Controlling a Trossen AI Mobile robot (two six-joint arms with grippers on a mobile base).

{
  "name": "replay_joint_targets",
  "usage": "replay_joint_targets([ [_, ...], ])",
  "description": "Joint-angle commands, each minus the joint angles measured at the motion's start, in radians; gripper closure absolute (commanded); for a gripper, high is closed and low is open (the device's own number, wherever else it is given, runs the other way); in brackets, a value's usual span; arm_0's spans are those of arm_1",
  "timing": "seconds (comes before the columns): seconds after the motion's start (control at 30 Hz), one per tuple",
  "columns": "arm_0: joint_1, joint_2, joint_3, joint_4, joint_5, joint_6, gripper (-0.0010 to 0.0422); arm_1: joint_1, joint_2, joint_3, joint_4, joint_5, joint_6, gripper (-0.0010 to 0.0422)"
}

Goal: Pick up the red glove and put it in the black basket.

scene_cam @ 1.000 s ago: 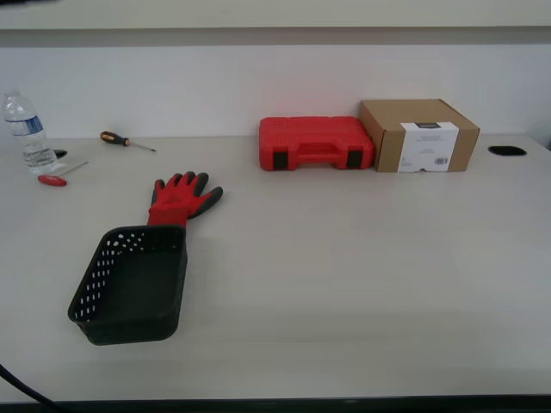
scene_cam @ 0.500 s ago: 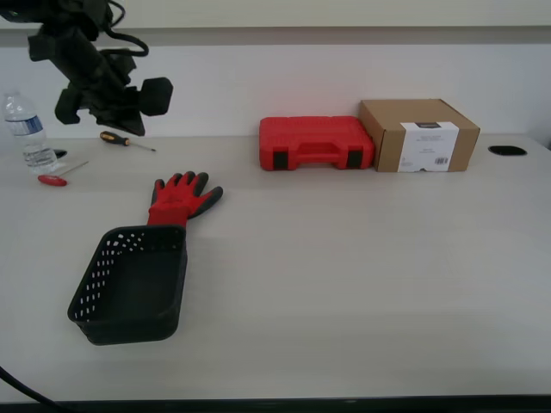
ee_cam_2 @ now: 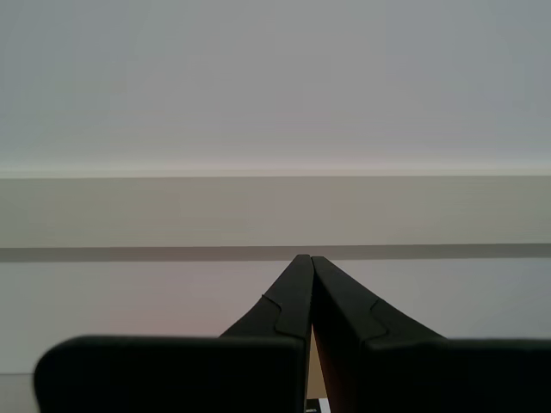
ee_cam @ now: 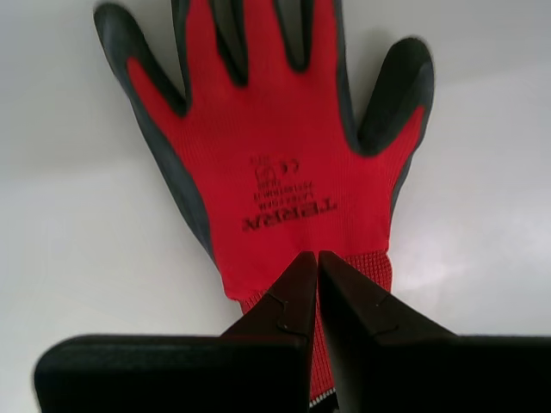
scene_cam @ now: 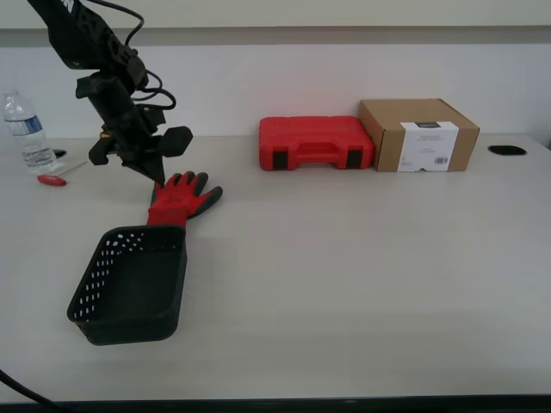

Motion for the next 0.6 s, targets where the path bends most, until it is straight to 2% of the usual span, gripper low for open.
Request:
replay_joint_targets([
  [0.03, 0.0, 0.0, 0.001, 0.003, 0.0, 0.003, 0.0412, -0.001, 0.001, 0.008, 0.008, 0.003, 0.018, 0.0408],
  [0.13, 0.0, 0.0, 0.001, 0.004, 0.0, 0.003, 0.0412, -0.003, 0.001, 0.006, 0.027, 0.003, 0.017, 0.0379],
  [0.2, 0.0, 0.0, 0.001, 0.003, 0.0, 0.003, 0.0412, -0.007, 0.001, 0.006, 0.044, -0.002, 0.016, 0.0341],
  [0.27, 0.0, 0.0, 0.001, 0.004, 0.0, 0.003, 0.0412, -0.013, 0.001, 0.006, 0.049, -0.032, -0.008, 0.0292],
  [0.37, 0.0, 0.0, 0.001, 0.004, 0.0, 0.003, 0.0412, -0.017, 0.001, 0.006, 0.054, -0.031, -0.043, 0.0194],
  [0.43, 0.0, 0.0, 0.001, 0.004, 0.0, 0.003, 0.0412, -0.02, 0.002, 0.006, 0.063, -0.035, -0.061, 0.0148],
  [0.5, 0.0, 0.0, 0.001, 0.004, 0.0, 0.003, 0.0412, -0.02, 0.029, 0.016, 0.061, -0.056, -0.076, 0.0135],
  [0.6, 0.0, 0.0, 0.001, 0.003, 0.0, 0.003, 0.0412, -0.024, 0.109, 0.056, -0.002, -0.057, -0.082, 0.0162],
])
